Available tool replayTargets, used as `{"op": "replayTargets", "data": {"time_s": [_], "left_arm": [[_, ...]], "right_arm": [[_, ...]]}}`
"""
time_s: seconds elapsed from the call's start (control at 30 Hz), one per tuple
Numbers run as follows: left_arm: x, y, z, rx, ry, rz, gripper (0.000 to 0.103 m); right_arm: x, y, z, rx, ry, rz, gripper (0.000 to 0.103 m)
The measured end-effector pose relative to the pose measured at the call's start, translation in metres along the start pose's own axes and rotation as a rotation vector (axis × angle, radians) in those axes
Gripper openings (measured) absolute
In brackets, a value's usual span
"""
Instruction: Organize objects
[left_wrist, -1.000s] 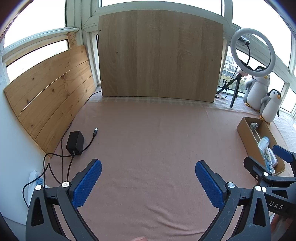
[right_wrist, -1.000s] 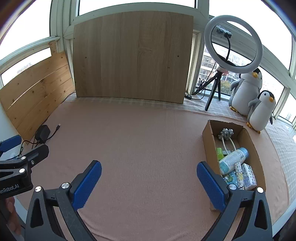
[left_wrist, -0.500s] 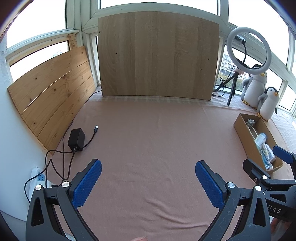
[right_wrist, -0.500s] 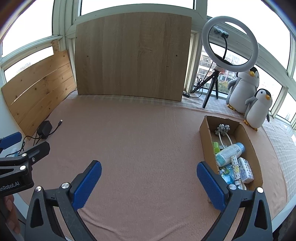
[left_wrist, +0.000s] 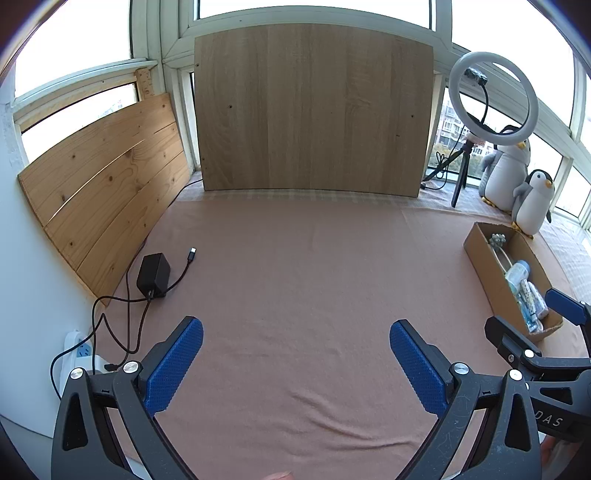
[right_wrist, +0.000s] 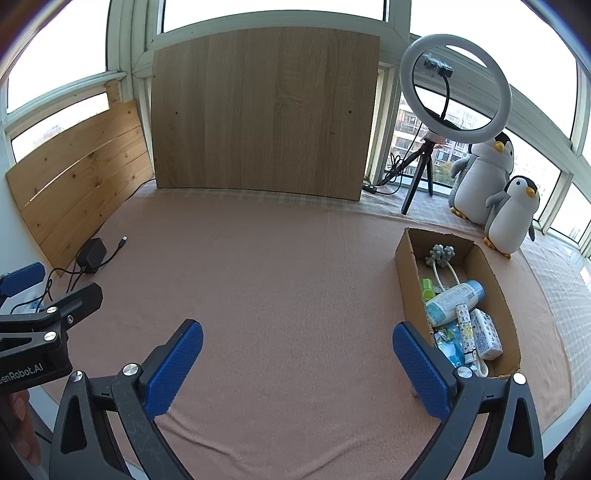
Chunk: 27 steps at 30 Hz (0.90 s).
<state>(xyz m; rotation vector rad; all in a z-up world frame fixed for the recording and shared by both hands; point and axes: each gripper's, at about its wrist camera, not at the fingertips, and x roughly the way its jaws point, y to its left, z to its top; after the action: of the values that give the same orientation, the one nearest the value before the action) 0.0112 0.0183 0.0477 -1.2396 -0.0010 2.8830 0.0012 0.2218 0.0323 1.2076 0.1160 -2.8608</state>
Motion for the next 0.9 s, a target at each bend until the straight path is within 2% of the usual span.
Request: {"op": "replayTargets", "data": {"time_s": [0.9], "left_arm": [[0.0048,-0.0004,0.0010,0.009,0.014,0.006,0.103]], "right_arm": [[-0.0019,-0.0008,-0.0001,-0.010,-0.004,-0.006,0.102]]}}
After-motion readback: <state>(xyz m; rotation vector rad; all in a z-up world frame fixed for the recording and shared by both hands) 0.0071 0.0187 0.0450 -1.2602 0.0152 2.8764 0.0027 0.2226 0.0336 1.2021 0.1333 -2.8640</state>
